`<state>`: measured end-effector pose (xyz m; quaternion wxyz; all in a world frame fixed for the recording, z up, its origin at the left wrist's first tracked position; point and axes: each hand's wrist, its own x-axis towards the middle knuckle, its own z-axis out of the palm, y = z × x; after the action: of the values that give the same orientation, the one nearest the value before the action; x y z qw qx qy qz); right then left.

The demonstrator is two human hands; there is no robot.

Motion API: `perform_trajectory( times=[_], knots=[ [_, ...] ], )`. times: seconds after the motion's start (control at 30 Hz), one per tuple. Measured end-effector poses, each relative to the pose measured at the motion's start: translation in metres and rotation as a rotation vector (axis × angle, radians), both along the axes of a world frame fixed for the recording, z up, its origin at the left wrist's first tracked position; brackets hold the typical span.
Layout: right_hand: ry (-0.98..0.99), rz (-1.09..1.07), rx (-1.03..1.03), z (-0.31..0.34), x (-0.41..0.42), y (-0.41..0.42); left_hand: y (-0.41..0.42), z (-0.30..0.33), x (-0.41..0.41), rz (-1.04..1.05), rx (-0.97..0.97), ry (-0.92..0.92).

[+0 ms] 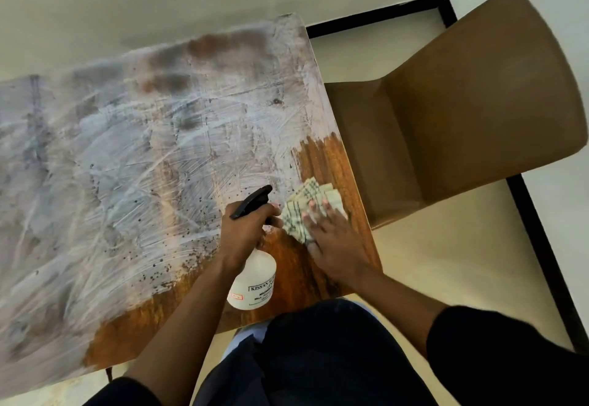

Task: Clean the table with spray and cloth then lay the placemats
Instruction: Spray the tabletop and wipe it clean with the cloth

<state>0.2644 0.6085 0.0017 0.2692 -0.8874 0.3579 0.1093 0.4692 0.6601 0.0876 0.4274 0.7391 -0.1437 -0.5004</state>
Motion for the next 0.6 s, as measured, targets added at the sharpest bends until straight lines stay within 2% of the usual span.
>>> perform_trajectory(
  times=[0.1, 0.17, 0.47, 0.6],
  knots=[
    [0.085, -0.026, 0.03, -0.011, -0.001, 0.018, -0.003, 0.004, 0.007, -0.009, -0.017, 0.022],
    [0.074, -0.051, 0.002, -0.014, 0.008, 0.01, -0.004, 0.007, 0.012, -0.012, -0.028, 0.029],
    [0.084, -0.256, -0.061, -0.007, 0.095, -0.08, -0.014, 0.0, 0.036, -0.059, -0.034, 0.046],
    [-0.003, -0.342, -0.239, -0.002, 0.106, -0.093, -0.015, -0.005, 0.049, -0.073, -0.042, 0.031]
  ],
)
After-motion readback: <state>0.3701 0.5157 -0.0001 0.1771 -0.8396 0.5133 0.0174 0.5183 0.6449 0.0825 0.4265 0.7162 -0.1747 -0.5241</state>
